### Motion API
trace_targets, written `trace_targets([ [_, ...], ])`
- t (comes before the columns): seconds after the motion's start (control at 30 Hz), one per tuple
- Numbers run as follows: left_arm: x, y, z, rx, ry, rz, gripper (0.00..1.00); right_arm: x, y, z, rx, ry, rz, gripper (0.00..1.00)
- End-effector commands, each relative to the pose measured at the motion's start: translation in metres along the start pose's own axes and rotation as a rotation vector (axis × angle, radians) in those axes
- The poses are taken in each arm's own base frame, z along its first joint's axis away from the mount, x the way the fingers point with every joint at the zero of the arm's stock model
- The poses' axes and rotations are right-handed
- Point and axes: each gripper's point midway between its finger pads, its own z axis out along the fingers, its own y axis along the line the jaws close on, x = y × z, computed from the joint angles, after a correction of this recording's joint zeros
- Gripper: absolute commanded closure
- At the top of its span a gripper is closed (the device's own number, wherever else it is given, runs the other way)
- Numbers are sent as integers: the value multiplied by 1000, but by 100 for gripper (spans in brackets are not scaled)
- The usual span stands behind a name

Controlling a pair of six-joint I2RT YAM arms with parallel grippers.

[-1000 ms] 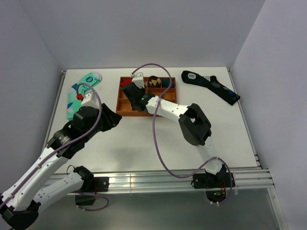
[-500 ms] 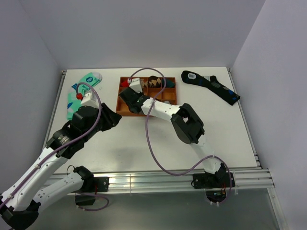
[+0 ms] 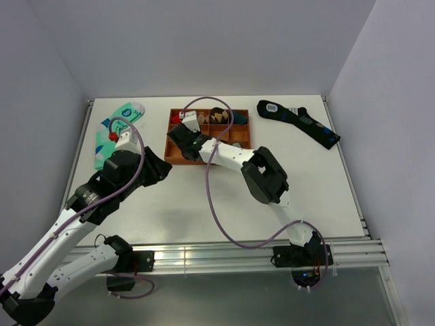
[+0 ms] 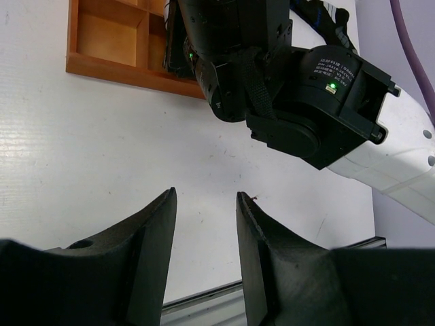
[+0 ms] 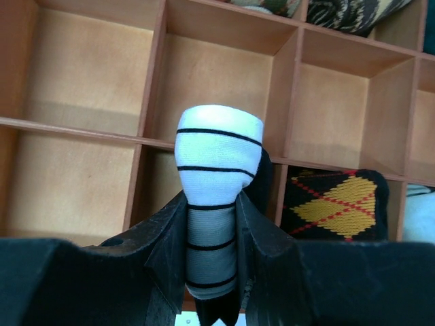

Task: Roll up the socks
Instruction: Place the sock in the storage box.

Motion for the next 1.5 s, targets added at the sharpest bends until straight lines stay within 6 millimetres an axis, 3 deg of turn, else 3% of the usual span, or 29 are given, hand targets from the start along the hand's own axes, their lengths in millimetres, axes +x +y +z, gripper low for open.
trace_targets([
  [0.0, -13, -7, -4, 12, -34, 11, 54, 24, 19, 2, -62, 73, -2, 100],
  [0.27, -13, -7, -4, 13, -31, 11, 54, 44, 25, 10, -76, 152, -22, 100],
  [0.87, -12, -12, -5, 26, -15, -4, 54, 66, 44, -3, -298, 371, 63, 100],
  [1.17, -13, -14, -8, 37, -13, -16, 54, 81, 36, 2, -320, 478, 135, 100],
  [1.47, -14, -17, -11, 44, -11, -24, 54, 83, 24, 10, -316, 547, 200, 100],
])
